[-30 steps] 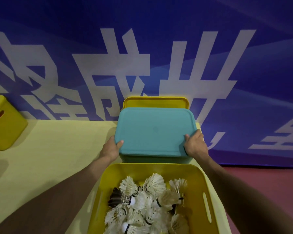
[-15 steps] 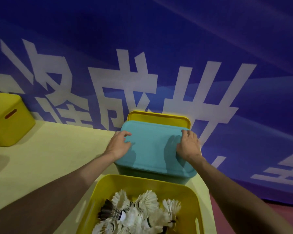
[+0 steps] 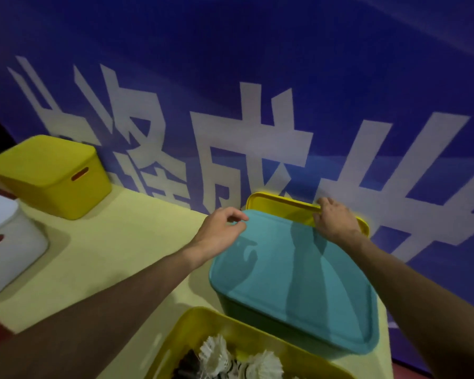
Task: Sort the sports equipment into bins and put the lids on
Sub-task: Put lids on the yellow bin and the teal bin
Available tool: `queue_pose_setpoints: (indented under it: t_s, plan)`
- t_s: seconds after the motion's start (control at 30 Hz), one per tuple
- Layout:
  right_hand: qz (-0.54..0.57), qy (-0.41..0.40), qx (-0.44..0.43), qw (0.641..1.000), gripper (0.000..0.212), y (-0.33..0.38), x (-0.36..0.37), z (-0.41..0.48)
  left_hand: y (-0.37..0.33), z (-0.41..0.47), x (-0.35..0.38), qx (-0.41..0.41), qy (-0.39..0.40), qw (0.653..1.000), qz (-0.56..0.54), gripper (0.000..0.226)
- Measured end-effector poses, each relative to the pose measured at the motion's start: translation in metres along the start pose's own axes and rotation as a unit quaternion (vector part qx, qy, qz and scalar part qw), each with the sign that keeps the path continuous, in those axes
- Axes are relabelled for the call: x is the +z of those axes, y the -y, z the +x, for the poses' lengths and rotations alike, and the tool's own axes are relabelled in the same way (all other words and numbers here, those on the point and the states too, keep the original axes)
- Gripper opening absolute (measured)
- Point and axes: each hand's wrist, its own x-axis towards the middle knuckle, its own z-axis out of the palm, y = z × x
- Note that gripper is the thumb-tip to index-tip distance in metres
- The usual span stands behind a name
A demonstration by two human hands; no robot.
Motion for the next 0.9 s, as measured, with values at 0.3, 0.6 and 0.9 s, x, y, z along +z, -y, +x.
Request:
queue_pose_setpoints:
  t_s: [0.3, 0.6, 0.9]
  plan:
    - [-0.087, -0.018, 0.016, 0.996, 0.032, 0.009, 0.032, 0.017, 0.004, 0.008, 0.002, -0.04, 0.004, 0.997, -0.06, 0.013]
    - [-0.039, -0.085, 0.047, 0.994, 0.022, 0.018, 0.006, 0.007, -0.004, -0.011, -0.023, -0.039, 0.013, 0.996, -0.083, 0.013]
    - [0.028, -0.17, 0.024, 0.985, 0.019, 0.06, -0.07, -0.057, -0.028, -0.049, -0.051, 0.004, 0.034, 0.992, -0.121, 0.019]
